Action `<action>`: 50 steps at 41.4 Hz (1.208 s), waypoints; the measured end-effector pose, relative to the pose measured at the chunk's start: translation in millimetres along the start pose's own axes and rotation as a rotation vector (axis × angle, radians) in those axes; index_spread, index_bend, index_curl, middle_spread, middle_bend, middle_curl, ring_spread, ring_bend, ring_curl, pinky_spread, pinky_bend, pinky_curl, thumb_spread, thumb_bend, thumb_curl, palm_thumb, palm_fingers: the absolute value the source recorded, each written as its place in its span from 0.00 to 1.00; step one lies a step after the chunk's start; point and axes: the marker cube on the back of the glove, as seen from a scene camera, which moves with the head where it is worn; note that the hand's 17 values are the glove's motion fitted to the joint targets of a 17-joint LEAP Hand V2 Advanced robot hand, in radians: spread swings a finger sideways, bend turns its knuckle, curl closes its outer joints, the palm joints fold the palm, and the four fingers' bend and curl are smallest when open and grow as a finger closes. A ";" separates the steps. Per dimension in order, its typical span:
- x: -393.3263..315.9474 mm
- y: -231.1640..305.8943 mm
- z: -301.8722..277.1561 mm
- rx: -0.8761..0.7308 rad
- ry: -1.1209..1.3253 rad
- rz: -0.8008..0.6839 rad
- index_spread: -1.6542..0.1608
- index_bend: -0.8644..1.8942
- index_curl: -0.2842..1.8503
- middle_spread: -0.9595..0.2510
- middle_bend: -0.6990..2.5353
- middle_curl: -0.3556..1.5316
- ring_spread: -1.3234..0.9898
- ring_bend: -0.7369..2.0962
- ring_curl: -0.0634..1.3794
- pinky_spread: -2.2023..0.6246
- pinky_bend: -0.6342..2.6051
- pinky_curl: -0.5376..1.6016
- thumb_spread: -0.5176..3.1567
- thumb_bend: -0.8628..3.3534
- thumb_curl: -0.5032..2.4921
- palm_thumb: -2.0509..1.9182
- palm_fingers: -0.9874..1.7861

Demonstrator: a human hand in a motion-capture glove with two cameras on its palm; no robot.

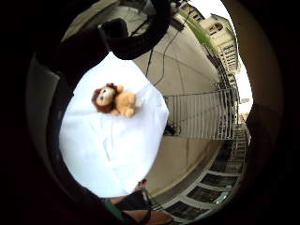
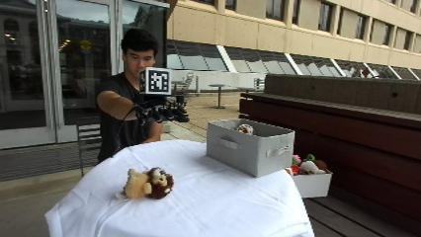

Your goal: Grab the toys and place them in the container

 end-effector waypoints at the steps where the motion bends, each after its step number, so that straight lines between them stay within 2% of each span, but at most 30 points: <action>1: 5.9 -1.4 7.8 -0.001 0.004 0.013 0.73 0.35 0.25 0.75 0.28 0.43 0.54 0.40 0.26 0.78 0.57 0.41 0.37 0.17 0.23 0.47 0.33; 16: 55.3 -11.2 149.0 -0.100 -0.018 0.053 0.73 0.35 0.23 0.73 0.28 0.42 0.53 0.42 0.27 0.78 0.56 0.41 0.38 0.18 0.22 0.48 0.34; 26: 61.3 -3.7 187.9 -0.158 -0.041 0.117 0.72 0.38 0.24 0.72 0.26 0.40 0.53 0.44 0.28 0.78 0.60 0.42 0.42 0.21 0.23 0.53 0.35; 32: 61.9 1.3 197.6 -0.102 -0.018 0.111 0.71 0.42 0.26 0.70 0.26 0.38 0.50 0.49 0.29 0.73 0.60 0.41 0.45 0.24 0.25 0.59 0.46; 34: 59.7 3.1 198.1 -0.071 0.007 0.108 0.71 0.41 0.26 0.68 0.26 0.38 0.48 0.53 0.31 0.70 0.60 0.41 0.46 0.25 0.26 0.62 0.55; 35: 58.6 3.7 197.8 -0.059 0.015 0.111 0.71 0.41 0.26 0.67 0.28 0.38 0.47 0.56 0.32 0.68 0.59 0.40 0.46 0.26 0.27 0.63 0.61; 38: 56.9 1.6 196.1 -0.031 0.031 0.128 0.71 0.39 0.26 0.64 0.30 0.40 0.44 0.58 0.32 0.66 0.56 0.39 0.45 0.26 0.28 0.65 0.66; 42: 56.1 -7.0 191.5 0.020 0.075 0.190 0.72 0.40 0.27 0.59 0.40 0.45 0.42 0.59 0.34 0.63 0.49 0.37 0.39 0.27 0.31 0.69 0.76; 47: 56.9 6.2 181.5 -0.099 0.063 0.150 0.73 0.39 0.29 0.57 0.46 0.49 0.41 0.63 0.38 0.61 0.45 0.37 0.34 0.30 0.34 0.74 0.81; 50: 57.1 12.1 173.1 -0.145 0.024 0.177 0.73 0.41 0.30 0.56 0.49 0.50 0.41 0.65 0.39 0.60 0.43 0.37 0.36 0.33 0.36 0.77 0.85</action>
